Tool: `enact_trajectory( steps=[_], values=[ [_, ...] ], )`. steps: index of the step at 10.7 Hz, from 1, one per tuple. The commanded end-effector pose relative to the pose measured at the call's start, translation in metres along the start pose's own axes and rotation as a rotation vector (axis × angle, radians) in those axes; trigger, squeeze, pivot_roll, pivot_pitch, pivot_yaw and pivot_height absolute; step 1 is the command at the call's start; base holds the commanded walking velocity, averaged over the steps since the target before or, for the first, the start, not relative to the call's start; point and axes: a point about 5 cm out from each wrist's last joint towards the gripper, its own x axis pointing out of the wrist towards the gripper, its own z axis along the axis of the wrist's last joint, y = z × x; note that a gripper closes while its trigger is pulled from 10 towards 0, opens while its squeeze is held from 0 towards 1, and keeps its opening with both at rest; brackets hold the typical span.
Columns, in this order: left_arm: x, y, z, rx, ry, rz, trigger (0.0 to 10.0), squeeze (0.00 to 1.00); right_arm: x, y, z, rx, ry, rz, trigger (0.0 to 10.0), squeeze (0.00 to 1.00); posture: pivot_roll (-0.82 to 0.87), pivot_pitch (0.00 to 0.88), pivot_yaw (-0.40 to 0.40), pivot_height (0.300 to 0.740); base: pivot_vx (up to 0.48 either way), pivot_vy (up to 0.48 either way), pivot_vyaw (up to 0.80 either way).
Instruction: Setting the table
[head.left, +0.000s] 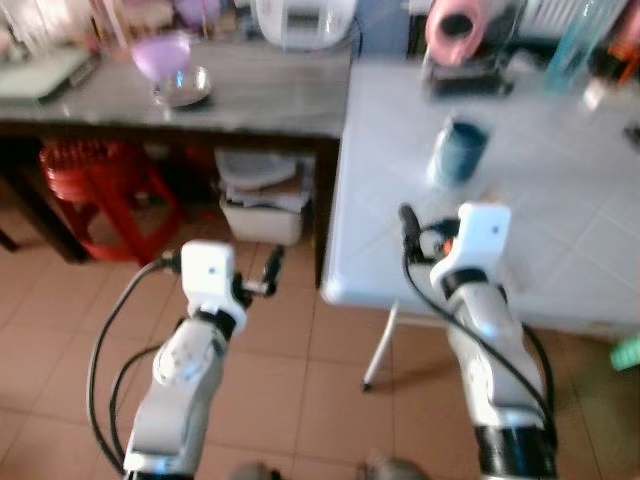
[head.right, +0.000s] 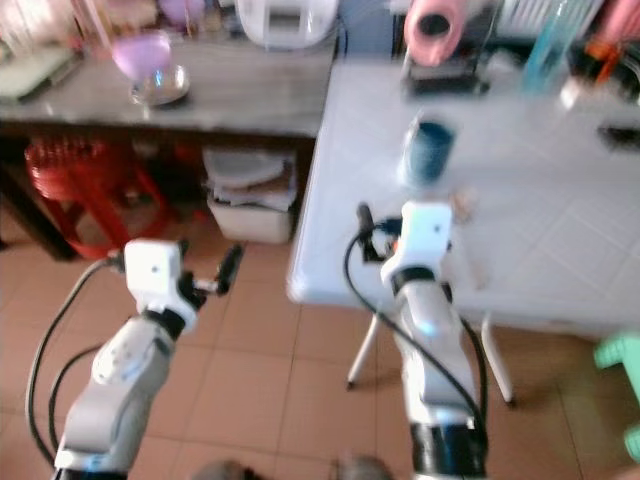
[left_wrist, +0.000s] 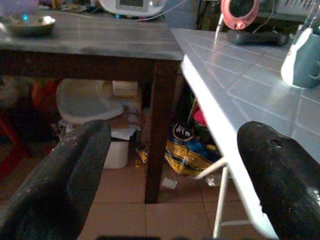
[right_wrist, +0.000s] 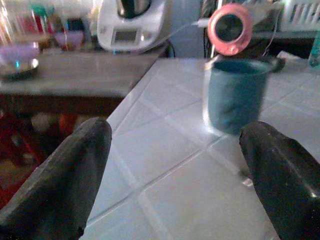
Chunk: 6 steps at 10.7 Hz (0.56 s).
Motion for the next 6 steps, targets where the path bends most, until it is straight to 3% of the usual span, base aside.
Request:
enact_trajectory(
  steps=[1, 2, 6],
  values=[
    [0.001, -0.005, 0.002, 0.002, -0.007, -0.020, 10.0, 0.00, -0.002, -0.005, -0.002, -0.006, 0.007, -0.016, 10.0, 0.00, 0.03, 0.082, 0.075, 0.740, 0.428, 0.000, 0.00],
    [0.000, -0.003, 0.001, -0.004, -0.006, -0.011, 10.0, 0.00, -0.002, -0.003, -0.002, -0.005, 0.003, -0.009, 10.0, 0.00, 0.03, 0.078, 0.076, 0.740, 0.446, 0.000, 0.00],
    [-0.005, 0.008, 0.000, 0.006, 0.005, 0.050, 10.0, 0.00, 0.009, 0.003, -0.003, -0.015, 0.024, 0.011, 10.0, 0.00, 0.05, 0.100, 0.074, 0.740, 0.000, 0.000, 0.00]
  ],
)
